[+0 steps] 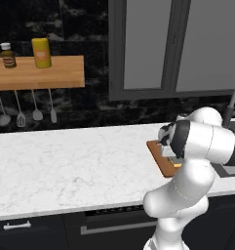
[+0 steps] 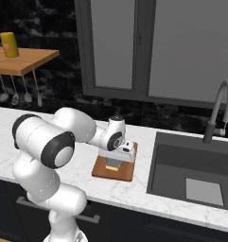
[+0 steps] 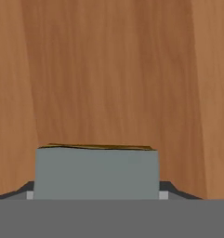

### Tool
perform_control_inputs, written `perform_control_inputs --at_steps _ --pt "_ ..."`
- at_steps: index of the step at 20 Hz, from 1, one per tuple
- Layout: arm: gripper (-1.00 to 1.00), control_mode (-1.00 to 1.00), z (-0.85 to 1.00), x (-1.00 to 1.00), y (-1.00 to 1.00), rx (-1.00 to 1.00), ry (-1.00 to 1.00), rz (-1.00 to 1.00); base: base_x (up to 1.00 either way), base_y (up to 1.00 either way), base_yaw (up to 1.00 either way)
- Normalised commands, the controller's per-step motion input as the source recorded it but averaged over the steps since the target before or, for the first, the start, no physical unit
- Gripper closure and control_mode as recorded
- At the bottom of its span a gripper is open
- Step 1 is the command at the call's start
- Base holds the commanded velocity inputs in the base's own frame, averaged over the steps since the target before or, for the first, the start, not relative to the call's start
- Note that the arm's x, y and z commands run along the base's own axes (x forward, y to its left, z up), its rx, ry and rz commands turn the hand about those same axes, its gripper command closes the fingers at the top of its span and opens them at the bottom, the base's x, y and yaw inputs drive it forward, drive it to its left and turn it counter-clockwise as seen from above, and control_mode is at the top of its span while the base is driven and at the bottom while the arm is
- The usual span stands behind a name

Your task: Pick up the sponge from the counter and clean the cutting board by briefly scrubbing or pressing down on the cutting board. Once finished, release the sponge.

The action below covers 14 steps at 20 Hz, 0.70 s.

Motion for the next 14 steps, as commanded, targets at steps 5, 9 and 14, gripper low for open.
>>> perform_control_inputs --at_steps 5,9,14 --pt "1.00 -1.00 -0.30 -0.79 0.00 0.00 0.00 0.08 0.00 0.00 0.00" --pt "1.00 -1.00 -0.26 -0.56 -0.03 0.01 0.00 0.08 0.00 0.00 0.00" --pt "1.00 -1.00 -0.14 -0.03 -0.23 0.00 0.00 0.01 0.00 0.00 0.00"
